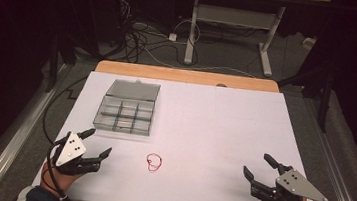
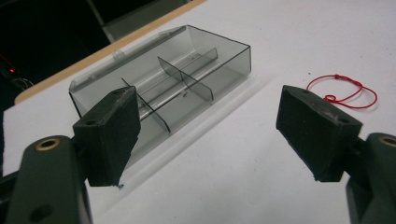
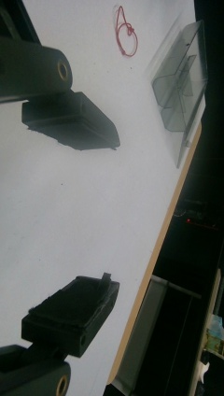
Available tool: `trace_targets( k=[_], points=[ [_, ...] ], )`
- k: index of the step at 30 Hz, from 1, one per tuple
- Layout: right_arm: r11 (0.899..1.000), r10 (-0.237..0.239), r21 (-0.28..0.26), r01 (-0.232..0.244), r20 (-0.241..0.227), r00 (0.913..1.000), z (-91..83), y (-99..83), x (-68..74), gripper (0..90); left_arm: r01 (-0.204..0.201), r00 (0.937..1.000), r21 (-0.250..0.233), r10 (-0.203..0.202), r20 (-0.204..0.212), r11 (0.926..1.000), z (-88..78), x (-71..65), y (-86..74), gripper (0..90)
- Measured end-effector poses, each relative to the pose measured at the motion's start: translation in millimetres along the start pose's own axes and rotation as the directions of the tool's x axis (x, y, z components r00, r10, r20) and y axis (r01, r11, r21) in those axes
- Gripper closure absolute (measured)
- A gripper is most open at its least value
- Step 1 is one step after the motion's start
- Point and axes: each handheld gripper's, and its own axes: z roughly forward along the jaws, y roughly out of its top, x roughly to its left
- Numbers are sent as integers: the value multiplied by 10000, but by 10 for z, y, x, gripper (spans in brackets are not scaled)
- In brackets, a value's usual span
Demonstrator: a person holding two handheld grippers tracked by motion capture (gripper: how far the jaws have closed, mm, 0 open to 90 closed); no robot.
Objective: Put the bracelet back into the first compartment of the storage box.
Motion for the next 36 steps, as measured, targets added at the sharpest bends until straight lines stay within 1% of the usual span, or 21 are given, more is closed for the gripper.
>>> trace_targets(
  k=[2, 6, 7, 10, 13, 14, 16, 17, 18, 19, 21, 23, 24, 26, 28, 29, 30, 31, 32, 34, 36],
  points=[
    [10000, -50, 48, 51, -84, 10000, 9, -5, 5, 258, -18, 10000, 28, 18, 37, 10000, 1, -9, 4, 206],
    [10000, -84, 52, 84, -85, 9999, 15, -9, 16, 259, -18, 9995, 159, 13, 330, 9999, 14, -22, 4, 209],
    [10000, -68, 61, 69, -113, 9999, 16, -9, 14, 265, -172, 9991, 189, 164, 390, 9997, 30, -18, 5, 209],
    [9999, -99, 102, 101, -187, 9998, 30, -8, 18, 271, -378, 9976, 344, 356, 602, 9987, 60, -40, 1, 208],
    [9999, -138, 90, 139, -197, 9997, 41, -5, 20, 267, -493, 9966, 277, 474, 673, 9984, 53, -38, 33, 208],
    [9999, -97, 111, 99, -198, 9998, 44, -7, 22, 261, -544, 9960, 164, 531, 715, 9984, 42, -29, 57, 208],
    [9998, -94, 160, 97, -161, 9998, 50, -13, 29, 261, -373, 9954, -49, 376, 877, 9993, 41, -4, 109, 209],
    [9999, -70, 156, 73, -191, 9998, 56, -15, 33, 260, -373, 9954, -49, 376, 877, 9993, 41, -4, 109, 209],
    [9999, -56, 146, 60, -238, 9997, 63, -17, 37, 261, -389, 9935, -156, 404, 1064, 9991, 51, -13, 171, 209],
    [9998, -71, 171, 76, -303, 9995, 68, -17, 42, 262, -369, 9915, -151, 385, 1245, 9992, 57, -35, 198, 209],
    [9996, -178, 222, 185, -330, 9993, 80, -15, 55, 262, -468, 9850, -265, 506, 1648, 9986, 91, -68, 250, 231],
    [9994, -248, 229, 256, -352, 9991, 90, -15, 62, 263, -571, 9802, -141, 588, 1890, 9983, 153, -123, 296, 243],
    [9994, -233, 243, 241, -332, 9992, 94, -16, 65, 263, -515, 9746, -59, 515, 2179, 9987, 185, -157, 315, 243],
    [9994, -193, 296, 204, -365, 9991, 103, -22, 65, 263, -599, 9653, 17, 575, 2549, 9982, 253, -221, 359, 248],
    [9992, -246, 291, 258, -407, 9989, 106, -24, 66, 263, -662, 9515, 64, 612, 3016, 9978, 321, -282, 398, 266],
    [9993, -235, 282, 246, -380, 9990, 102, -24, 71, 265, -692, 9428, 122, 614, 3278, 9975, 355, -312, 413, 280],
    [9994, -252, 237, 260, -360, 9990, 101, -24, 74, 267, -767, 9274, 142, 661, 3681, 9970, 389, -344, 420, 305],
    [9994, -269, 229, 277, -349, 9990, 101, -24, 73, 267, -893, 9137, 176, 749, 3995, 9958, 424, -384, 423, 341],
    [9993, -258, 264, 267, -351, 9991, 101, -26, 71, 267, -1029, 9057, 309, 808, 4161, 9942, 465, -433, 427, 365],
    [9993, -232, 298, 243, -369, 9991, 104, -34, 67, 268, -1318, 8871, 577, 918, 4523, 9896, 549, -528, 434, 365],
    [9991, -252, 328, 266, -426, 9988, 112, -38, 61, 269, -1507, 8728, 807, 943, 4788, 9853, 632, -607, 444, 365]
  ],
)
